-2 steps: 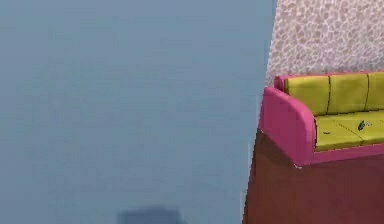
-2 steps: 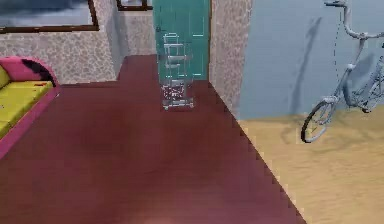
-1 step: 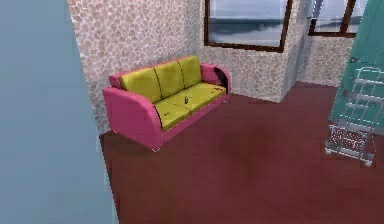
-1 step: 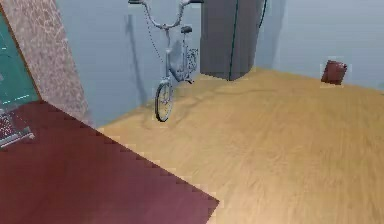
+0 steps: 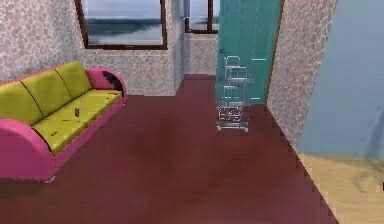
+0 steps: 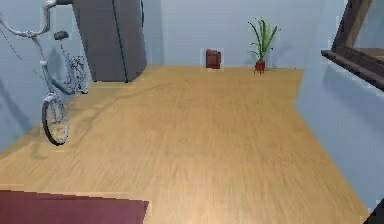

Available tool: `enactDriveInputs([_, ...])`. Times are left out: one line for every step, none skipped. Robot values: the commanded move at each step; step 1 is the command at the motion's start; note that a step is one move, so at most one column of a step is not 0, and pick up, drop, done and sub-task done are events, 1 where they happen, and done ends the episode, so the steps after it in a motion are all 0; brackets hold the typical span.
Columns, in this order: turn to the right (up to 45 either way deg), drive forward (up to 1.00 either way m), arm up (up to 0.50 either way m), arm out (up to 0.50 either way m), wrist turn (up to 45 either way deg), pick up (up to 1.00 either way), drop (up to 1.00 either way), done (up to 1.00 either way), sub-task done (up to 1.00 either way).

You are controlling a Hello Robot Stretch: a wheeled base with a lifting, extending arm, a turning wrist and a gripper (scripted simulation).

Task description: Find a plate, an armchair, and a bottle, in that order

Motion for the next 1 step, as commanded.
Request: enactDriveInputs([0.0,0.60,0.00,0.00,0.0,0.00,0.00,0.00,0.00])
